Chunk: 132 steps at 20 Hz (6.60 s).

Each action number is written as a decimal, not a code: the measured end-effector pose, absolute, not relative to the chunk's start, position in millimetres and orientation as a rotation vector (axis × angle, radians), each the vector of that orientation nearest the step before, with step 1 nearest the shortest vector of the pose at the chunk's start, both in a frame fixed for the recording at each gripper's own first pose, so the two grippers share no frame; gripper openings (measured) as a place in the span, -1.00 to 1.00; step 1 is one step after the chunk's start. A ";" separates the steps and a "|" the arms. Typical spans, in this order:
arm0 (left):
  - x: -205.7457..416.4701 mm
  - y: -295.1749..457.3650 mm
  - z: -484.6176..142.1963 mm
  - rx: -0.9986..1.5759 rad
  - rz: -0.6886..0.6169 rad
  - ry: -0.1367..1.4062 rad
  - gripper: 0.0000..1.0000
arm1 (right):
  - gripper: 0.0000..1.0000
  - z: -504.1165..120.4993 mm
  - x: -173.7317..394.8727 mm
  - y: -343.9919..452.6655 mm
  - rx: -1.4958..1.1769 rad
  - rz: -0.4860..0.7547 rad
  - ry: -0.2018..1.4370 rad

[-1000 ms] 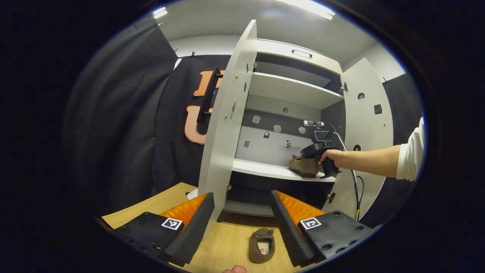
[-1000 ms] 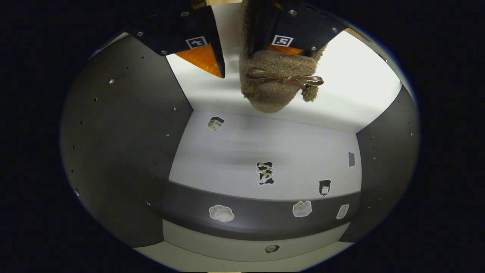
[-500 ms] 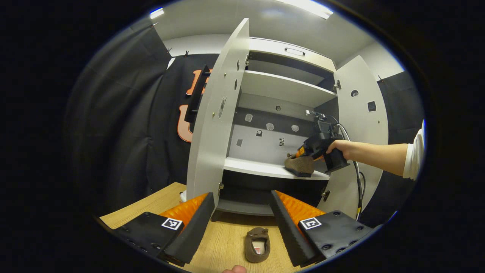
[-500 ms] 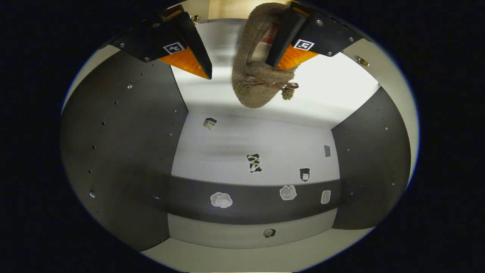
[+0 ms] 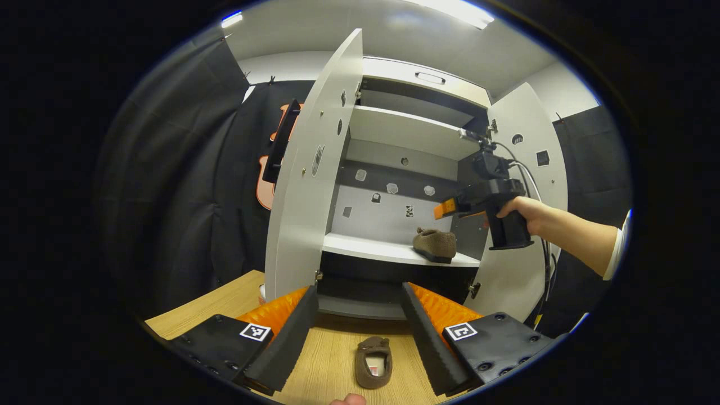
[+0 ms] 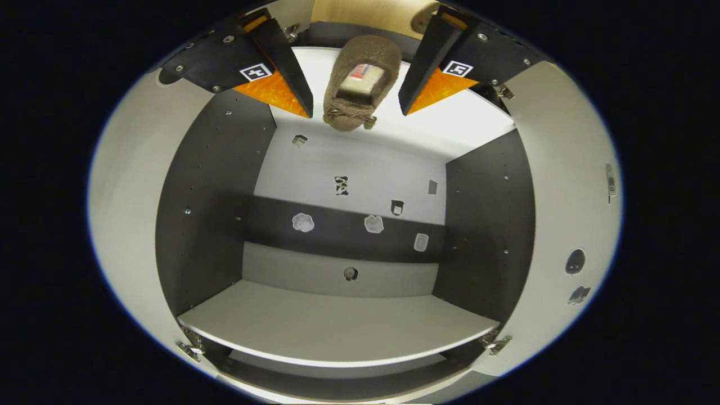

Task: Grab one shoe with the right hand and put it into the shoe cabinet, grab the other shoe with the left hand and put it into the shoe cabinet; then close the right door with the right hand and the left door with the left hand.

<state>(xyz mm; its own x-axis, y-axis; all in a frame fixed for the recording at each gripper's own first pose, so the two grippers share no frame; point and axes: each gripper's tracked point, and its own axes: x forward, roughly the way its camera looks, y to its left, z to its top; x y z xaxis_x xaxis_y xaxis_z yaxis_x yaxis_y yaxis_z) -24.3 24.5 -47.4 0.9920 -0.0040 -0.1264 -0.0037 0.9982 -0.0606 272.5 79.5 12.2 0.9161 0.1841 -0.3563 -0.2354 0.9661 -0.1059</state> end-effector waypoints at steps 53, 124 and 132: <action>93.5 1.0 -413.7 0.038 -0.154 0.793 -0.37 | 0.89 -31.2 18.6 -6.7 -0.017 0.117 0.175; 401.0 -13.9 66.1 -0.041 -0.155 0.238 0.94 | 0.89 -11.5 -30.8 -16.8 0.053 -0.007 0.162; 245.5 2.5 105.5 -0.052 -0.149 0.107 0.93 | 0.89 -4.6 -41.2 -19.6 0.065 0.070 0.136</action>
<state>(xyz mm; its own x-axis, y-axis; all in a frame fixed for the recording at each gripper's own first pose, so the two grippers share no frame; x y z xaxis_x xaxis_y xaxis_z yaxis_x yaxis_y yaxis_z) 245.5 2.5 105.5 0.9833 -0.1506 -0.1022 0.1450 0.9876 -0.0597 -41.2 -19.6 -4.6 0.9883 0.0743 -0.1334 -0.0655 0.9954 0.0692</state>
